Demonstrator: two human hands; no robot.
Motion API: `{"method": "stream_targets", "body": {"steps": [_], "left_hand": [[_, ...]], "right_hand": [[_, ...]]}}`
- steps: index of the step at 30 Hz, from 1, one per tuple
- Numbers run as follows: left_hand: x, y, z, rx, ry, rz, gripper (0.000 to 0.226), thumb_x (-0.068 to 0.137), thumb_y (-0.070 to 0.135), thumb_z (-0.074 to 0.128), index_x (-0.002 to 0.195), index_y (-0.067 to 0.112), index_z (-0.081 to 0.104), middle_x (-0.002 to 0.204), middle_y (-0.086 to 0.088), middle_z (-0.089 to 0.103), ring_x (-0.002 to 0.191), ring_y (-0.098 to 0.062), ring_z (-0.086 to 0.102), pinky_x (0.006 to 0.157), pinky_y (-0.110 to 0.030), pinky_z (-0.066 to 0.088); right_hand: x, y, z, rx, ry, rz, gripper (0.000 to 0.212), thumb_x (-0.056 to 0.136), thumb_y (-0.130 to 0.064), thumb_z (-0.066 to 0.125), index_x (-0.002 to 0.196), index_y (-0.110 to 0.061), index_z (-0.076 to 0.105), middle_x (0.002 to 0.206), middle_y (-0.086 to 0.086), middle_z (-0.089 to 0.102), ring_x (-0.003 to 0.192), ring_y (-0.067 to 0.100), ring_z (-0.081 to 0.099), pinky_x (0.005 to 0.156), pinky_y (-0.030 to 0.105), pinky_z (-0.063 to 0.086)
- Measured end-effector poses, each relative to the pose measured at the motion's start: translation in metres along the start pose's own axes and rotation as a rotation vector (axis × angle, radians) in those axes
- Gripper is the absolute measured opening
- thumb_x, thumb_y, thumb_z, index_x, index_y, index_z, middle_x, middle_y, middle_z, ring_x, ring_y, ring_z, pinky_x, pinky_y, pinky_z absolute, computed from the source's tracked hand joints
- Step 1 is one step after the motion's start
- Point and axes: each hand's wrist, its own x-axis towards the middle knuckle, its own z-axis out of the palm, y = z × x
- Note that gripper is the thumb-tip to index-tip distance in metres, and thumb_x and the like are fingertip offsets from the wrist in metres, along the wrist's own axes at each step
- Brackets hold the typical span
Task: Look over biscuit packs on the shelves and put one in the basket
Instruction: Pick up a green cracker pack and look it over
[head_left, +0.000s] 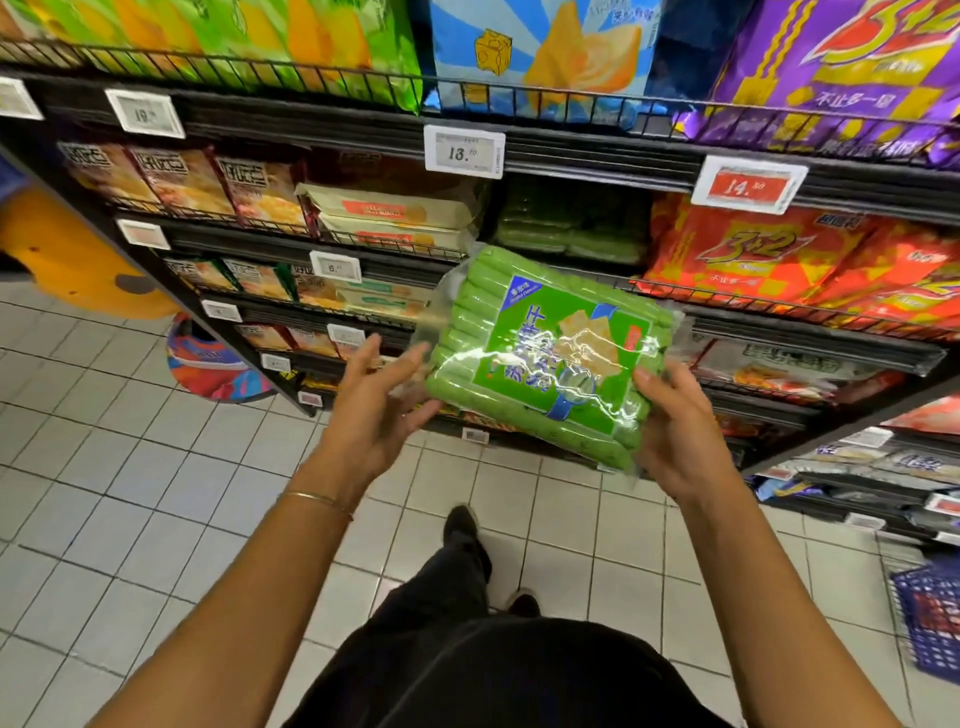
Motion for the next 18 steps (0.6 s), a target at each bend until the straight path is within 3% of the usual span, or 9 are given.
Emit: {"method": "stream_targets", "body": {"steps": [2, 4, 7, 9, 10, 12, 14, 17, 18], "left_hand": [[0.009, 0.013, -0.003, 0.215, -0.043, -0.031, 0.068, 0.085, 0.024, 0.081, 0.146, 0.028, 0.052, 0.134, -0.002, 0.072, 0.121, -0.028, 0.07, 0.098, -0.051, 0.054], [0.02, 0.02, 0.007, 0.398, -0.093, -0.04, 0.051, 0.092, 0.027, 0.075, 0.141, 0.023, 0.061, 0.131, -0.005, 0.073, 0.112, -0.025, 0.073, 0.089, -0.046, 0.056], [0.041, 0.028, 0.028, 0.508, -0.045, 0.007, 0.032, 0.102, 0.026, 0.066, 0.132, 0.018, 0.067, 0.126, -0.013, 0.074, 0.098, -0.023, 0.073, 0.07, -0.036, 0.059], [0.057, 0.035, 0.043, 0.513, -0.047, 0.042, 0.029, 0.103, 0.026, 0.065, 0.13, 0.02, 0.069, 0.123, -0.012, 0.075, 0.099, -0.023, 0.074, 0.062, -0.032, 0.061], [0.065, 0.04, 0.05, 0.509, -0.043, 0.068, 0.026, 0.102, 0.027, 0.066, 0.128, 0.022, 0.07, 0.12, -0.01, 0.076, 0.099, -0.024, 0.073, 0.059, -0.03, 0.06], [0.083, 0.05, 0.065, 0.479, -0.007, 0.115, 0.017, 0.101, 0.028, 0.069, 0.117, 0.027, 0.071, 0.11, -0.007, 0.072, 0.092, -0.025, 0.067, 0.056, -0.029, 0.059], [0.099, 0.061, 0.081, 0.442, 0.014, 0.141, 0.011, 0.101, 0.029, 0.069, 0.111, 0.028, 0.072, 0.101, -0.002, 0.069, 0.082, -0.022, 0.063, 0.055, -0.028, 0.058], [0.121, 0.072, 0.099, 0.375, -0.029, 0.135, 0.009, 0.104, 0.023, 0.064, 0.108, 0.027, 0.071, 0.1, 0.003, 0.075, 0.08, -0.013, 0.073, 0.059, -0.029, 0.059], [0.127, 0.074, 0.104, 0.351, -0.045, 0.124, 0.008, 0.104, 0.02, 0.062, 0.105, 0.025, 0.069, 0.102, 0.002, 0.073, 0.085, -0.015, 0.072, 0.063, -0.03, 0.06]], "right_hand": [[0.01, -0.009, 0.003, -0.038, -0.004, -0.011, 0.038, 0.097, -0.007, 0.057, 0.135, -0.012, 0.059, 0.142, 0.024, 0.061, 0.127, 0.039, 0.059, 0.111, 0.063, 0.044], [0.022, -0.016, 0.01, -0.089, 0.025, -0.015, 0.03, 0.1, -0.007, 0.057, 0.129, -0.012, 0.063, 0.124, 0.016, 0.07, 0.116, 0.033, 0.065, 0.105, 0.054, 0.05], [0.046, -0.027, 0.019, -0.081, 0.111, 0.022, 0.019, 0.099, -0.013, 0.063, 0.117, -0.01, 0.065, 0.097, 0.01, 0.076, 0.085, 0.025, 0.075, 0.077, 0.042, 0.062], [0.062, -0.038, 0.022, -0.052, 0.121, 0.034, 0.016, 0.099, -0.016, 0.063, 0.115, -0.011, 0.065, 0.098, 0.011, 0.076, 0.085, 0.027, 0.075, 0.071, 0.042, 0.063], [0.069, -0.044, 0.024, -0.024, 0.099, 0.031, 0.017, 0.101, -0.018, 0.06, 0.115, -0.011, 0.066, 0.106, 0.013, 0.076, 0.094, 0.03, 0.074, 0.077, 0.045, 0.062], [0.084, -0.055, 0.022, 0.098, 0.044, 0.032, 0.039, 0.101, -0.019, 0.053, 0.138, -0.005, 0.06, 0.138, 0.02, 0.064, 0.125, 0.039, 0.063, 0.105, 0.056, 0.051], [0.096, -0.066, 0.022, 0.232, 0.004, 0.006, 0.05, 0.1, -0.016, 0.048, 0.148, -0.003, 0.051, 0.152, 0.021, 0.051, 0.137, 0.04, 0.051, 0.114, 0.056, 0.042], [0.109, -0.075, 0.026, 0.328, -0.054, -0.038, 0.023, 0.092, -0.016, 0.056, 0.104, -0.013, 0.074, 0.128, 0.011, 0.061, 0.124, 0.036, 0.057, 0.097, 0.045, 0.052], [0.113, -0.077, 0.029, 0.343, -0.041, -0.037, 0.015, 0.089, -0.015, 0.059, 0.091, -0.017, 0.074, 0.123, 0.009, 0.065, 0.122, 0.034, 0.061, 0.1, 0.044, 0.052]]}}
